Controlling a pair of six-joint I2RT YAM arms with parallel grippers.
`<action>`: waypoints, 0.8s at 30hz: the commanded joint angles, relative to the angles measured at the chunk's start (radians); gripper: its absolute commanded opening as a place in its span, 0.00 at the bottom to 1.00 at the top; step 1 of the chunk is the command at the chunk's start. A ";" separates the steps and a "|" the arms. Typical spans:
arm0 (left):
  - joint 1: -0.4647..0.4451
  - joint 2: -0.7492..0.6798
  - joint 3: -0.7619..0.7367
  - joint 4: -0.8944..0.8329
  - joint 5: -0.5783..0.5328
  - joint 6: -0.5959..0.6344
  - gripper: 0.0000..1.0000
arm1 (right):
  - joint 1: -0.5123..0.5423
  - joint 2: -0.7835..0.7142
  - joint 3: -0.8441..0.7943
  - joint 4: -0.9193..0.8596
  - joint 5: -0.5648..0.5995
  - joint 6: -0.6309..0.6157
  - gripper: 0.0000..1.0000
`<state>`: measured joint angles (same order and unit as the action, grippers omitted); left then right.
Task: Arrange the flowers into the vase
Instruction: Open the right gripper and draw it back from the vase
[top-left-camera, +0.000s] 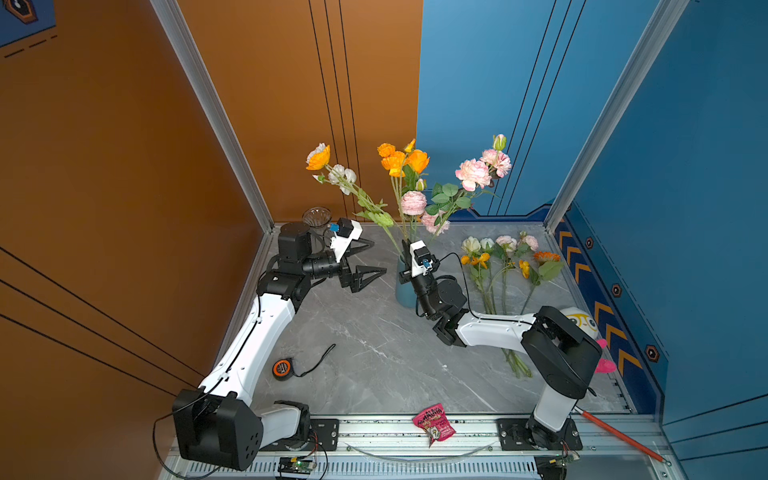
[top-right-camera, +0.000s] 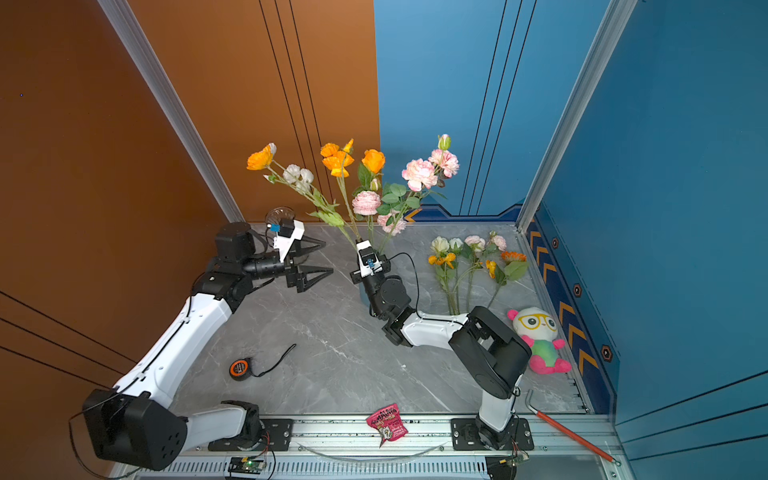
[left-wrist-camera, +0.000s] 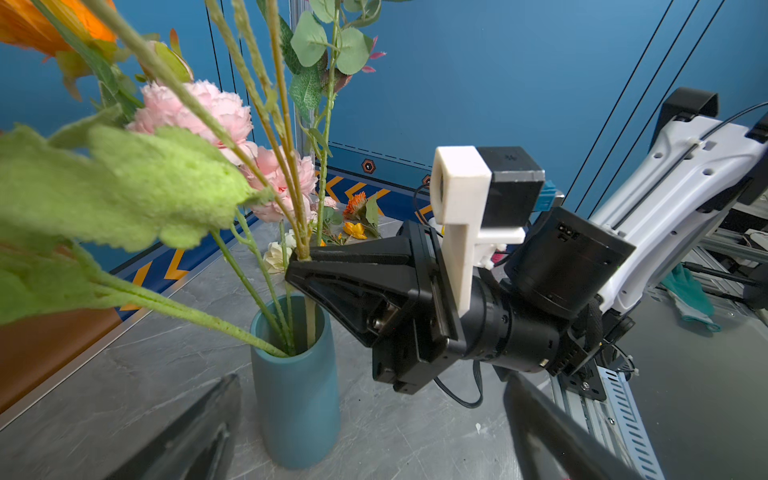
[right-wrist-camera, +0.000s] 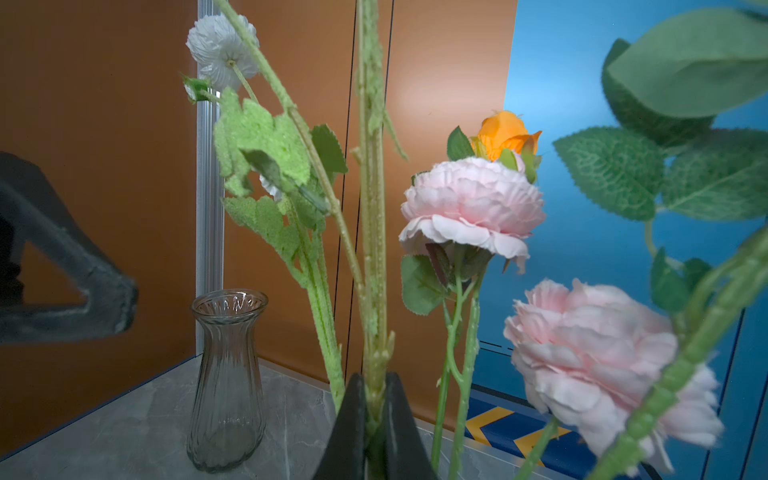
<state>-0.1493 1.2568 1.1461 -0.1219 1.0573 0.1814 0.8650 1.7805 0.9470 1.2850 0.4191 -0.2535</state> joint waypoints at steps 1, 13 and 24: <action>0.010 0.004 0.021 0.014 0.037 -0.015 0.98 | 0.011 0.017 -0.040 0.091 0.048 -0.012 0.02; -0.007 0.017 0.023 0.014 0.038 -0.022 0.98 | 0.036 0.048 -0.082 0.133 0.110 -0.031 0.20; -0.013 0.020 0.024 0.015 0.039 -0.025 0.98 | 0.049 0.002 -0.111 0.133 0.138 -0.058 0.38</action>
<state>-0.1547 1.2755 1.1461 -0.1215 1.0603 0.1631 0.9016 1.8126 0.8589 1.3914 0.5266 -0.2913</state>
